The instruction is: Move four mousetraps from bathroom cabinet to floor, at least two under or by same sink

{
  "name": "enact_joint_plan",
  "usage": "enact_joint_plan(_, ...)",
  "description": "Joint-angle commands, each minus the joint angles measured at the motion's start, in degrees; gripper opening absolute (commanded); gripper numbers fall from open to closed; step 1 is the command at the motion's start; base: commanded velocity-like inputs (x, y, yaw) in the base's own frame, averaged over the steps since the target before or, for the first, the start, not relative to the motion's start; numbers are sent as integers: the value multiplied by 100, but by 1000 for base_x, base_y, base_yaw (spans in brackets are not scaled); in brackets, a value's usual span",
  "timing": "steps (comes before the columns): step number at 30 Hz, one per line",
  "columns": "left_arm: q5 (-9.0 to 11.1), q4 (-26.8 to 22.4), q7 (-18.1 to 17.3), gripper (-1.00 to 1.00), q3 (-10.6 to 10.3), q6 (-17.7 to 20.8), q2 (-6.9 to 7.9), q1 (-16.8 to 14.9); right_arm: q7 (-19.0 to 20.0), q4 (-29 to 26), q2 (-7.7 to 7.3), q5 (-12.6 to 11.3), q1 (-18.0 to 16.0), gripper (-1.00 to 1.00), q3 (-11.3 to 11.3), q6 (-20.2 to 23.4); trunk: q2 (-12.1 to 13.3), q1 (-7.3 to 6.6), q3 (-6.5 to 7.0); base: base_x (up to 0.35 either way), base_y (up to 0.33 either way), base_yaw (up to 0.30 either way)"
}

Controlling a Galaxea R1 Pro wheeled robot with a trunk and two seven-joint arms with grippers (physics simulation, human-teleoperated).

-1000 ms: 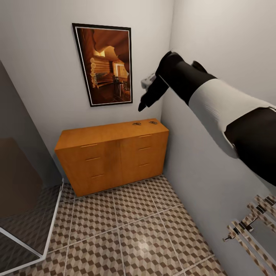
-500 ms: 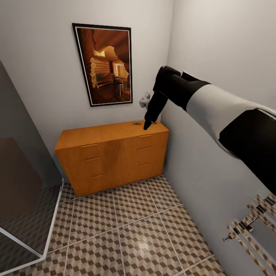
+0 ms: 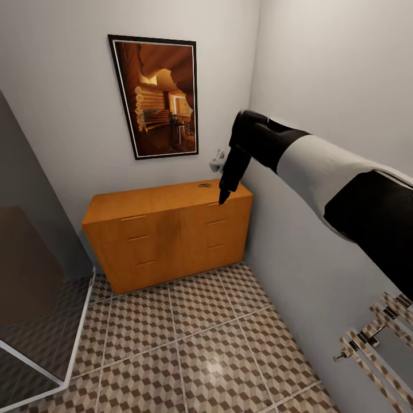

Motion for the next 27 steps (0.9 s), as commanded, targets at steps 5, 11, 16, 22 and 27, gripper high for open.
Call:
enact_joint_plan(5,54,21,-5,100,-50,256,15,22,36,-6,1,65,103,100,-1,34,-12,3,-12,0,0,0)
enact_joint_plan(11,52,22,-60,100,-50,1924,18,38,36,-6,1,63,211,100,180,31,-12,3,-12,0,0,0)
enact_joint_plan(16,52,22,-119,100,-50,2830,10,45,33,-6,1,61,237,100,250,30,-12,3,-12,0,0,0)
enact_joint_plan(22,52,22,-137,100,-50,3231,-9,50,29,-6,1,60,257,100,277,30,-12,3,-12,0,0,0)
enact_joint_plan(27,52,22,-143,100,-50,3310,-19,51,28,-6,1,60,263,100,282,30,-12,3,-12,0,0,0)
